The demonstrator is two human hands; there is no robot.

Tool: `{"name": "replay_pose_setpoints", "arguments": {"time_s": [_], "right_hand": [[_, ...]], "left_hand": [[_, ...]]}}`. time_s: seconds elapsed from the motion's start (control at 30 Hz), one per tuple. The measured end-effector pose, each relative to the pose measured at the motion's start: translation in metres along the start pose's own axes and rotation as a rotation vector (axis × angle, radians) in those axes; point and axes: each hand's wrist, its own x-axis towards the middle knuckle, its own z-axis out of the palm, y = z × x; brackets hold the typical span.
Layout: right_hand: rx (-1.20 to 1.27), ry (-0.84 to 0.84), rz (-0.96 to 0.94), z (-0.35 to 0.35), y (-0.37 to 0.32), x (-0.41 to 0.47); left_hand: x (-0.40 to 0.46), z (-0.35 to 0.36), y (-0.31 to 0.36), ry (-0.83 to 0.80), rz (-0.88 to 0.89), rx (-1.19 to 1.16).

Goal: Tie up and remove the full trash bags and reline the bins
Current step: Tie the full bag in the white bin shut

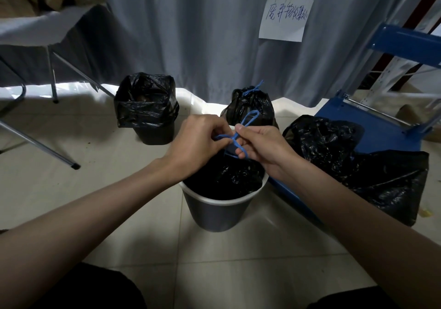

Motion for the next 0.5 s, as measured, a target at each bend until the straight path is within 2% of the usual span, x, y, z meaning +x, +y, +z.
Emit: {"name": "replay_pose_setpoints", "arguments": {"time_s": [0.27, 0.5], "right_hand": [[0.123, 0.009, 0.092, 0.0027, 0.0027, 0.001], [0.076, -0.006, 0.11, 0.0004, 0.0056, 0.0008]], "left_hand": [[-0.0037, 0.0038, 0.0038, 0.002, 0.101, 0.024], [-0.0015, 0.0014, 0.0034, -0.051, 0.139, 0.091]]}}
